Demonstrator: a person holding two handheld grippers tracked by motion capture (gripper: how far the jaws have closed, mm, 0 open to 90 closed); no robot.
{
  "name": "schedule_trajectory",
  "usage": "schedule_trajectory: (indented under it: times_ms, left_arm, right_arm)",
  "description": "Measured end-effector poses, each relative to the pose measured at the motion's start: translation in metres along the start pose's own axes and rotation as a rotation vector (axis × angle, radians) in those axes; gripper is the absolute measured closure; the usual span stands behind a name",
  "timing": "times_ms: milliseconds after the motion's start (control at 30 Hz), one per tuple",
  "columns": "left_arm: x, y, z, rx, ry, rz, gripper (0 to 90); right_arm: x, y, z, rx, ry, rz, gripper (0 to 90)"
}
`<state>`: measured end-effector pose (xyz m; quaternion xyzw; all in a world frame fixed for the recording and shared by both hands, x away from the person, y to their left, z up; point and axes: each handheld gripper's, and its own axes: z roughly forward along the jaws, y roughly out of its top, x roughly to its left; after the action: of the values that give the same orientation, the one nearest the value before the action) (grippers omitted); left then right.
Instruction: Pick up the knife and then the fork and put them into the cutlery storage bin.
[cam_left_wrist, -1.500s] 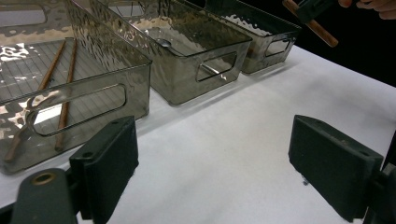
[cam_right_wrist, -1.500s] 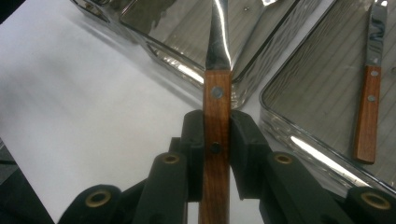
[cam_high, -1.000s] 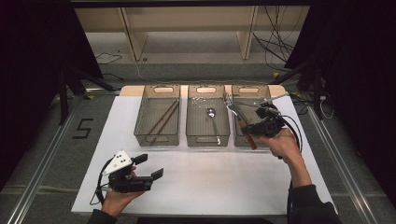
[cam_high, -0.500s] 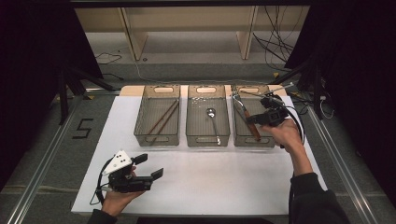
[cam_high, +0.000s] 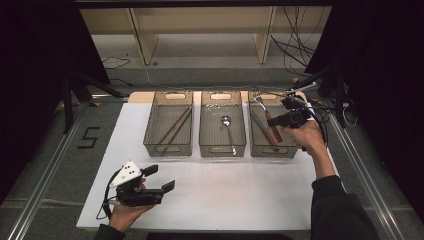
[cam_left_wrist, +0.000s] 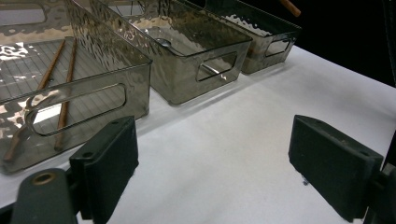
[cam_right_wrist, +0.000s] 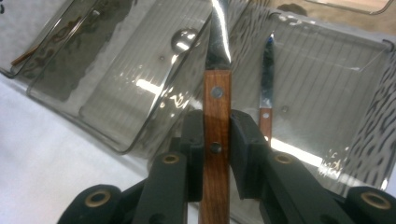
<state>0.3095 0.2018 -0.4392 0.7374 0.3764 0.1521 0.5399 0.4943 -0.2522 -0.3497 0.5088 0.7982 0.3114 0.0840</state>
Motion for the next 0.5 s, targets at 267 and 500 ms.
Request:
schedule_trajectory:
  times_ms: [267,500]
  left_arm:
    - [0.0,0.0,0.0,0.0,-0.001,0.0,15.4]
    - [0.0,0.0,0.0,0.001,-0.001,0.0,15.4]
  right_arm:
    - [-0.012,0.003,0.008,-0.005,-0.036,0.022,77.0]
    - [-0.021,0.003,0.013,-0.003,-0.063,0.034,76.9]
